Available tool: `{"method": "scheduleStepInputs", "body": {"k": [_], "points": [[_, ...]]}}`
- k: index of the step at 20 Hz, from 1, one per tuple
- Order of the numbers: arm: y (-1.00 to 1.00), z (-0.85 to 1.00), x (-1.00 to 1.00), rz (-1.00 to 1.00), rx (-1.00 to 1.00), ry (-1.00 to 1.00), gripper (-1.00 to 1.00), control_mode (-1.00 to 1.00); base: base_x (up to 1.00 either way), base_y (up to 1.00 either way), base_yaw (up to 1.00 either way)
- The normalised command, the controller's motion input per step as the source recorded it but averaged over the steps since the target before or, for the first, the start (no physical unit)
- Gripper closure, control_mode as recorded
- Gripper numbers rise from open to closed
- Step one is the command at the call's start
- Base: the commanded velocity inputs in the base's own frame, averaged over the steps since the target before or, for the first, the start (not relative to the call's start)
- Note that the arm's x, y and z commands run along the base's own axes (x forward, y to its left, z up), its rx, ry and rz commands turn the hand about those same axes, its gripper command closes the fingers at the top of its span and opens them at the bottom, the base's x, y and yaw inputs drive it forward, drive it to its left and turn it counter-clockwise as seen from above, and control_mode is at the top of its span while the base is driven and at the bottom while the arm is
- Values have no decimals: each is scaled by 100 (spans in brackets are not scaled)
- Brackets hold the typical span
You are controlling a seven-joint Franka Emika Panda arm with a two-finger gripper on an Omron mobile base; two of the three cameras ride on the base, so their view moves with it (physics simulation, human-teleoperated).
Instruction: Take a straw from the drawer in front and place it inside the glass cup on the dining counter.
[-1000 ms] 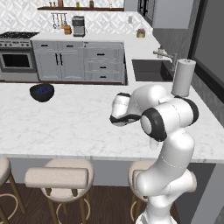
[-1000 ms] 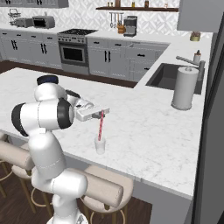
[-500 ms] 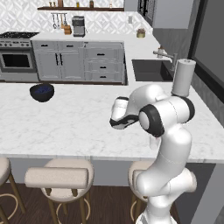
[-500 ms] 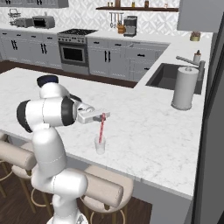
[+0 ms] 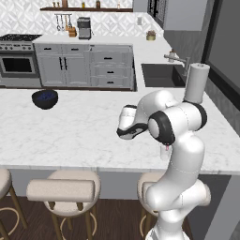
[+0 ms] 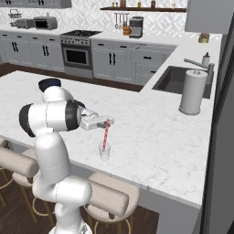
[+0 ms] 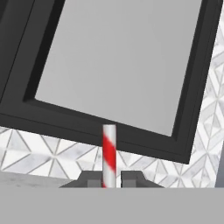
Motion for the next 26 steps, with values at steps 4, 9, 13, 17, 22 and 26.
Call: {"method": "scheduleStepInputs", "body": {"k": [4, 9, 13, 17, 22, 26], "points": [[8, -40, 0, 0, -9, -12, 100, -100, 0, 0, 0], [8, -39, 0, 0, -10, -14, -100, -100, 0, 0, 0], [0, -20, 0, 0, -9, -17, -100, -100, 0, 0, 0], [0, -7, 0, 0, -6, -16, -100, -100, 0, 0, 0], [9, 18, -16, 0, -6, -24, -100, -100, 0, 0, 0], [40, 68, -49, 2, -1, -29, -100, -100, 0, 0, 0]]}}
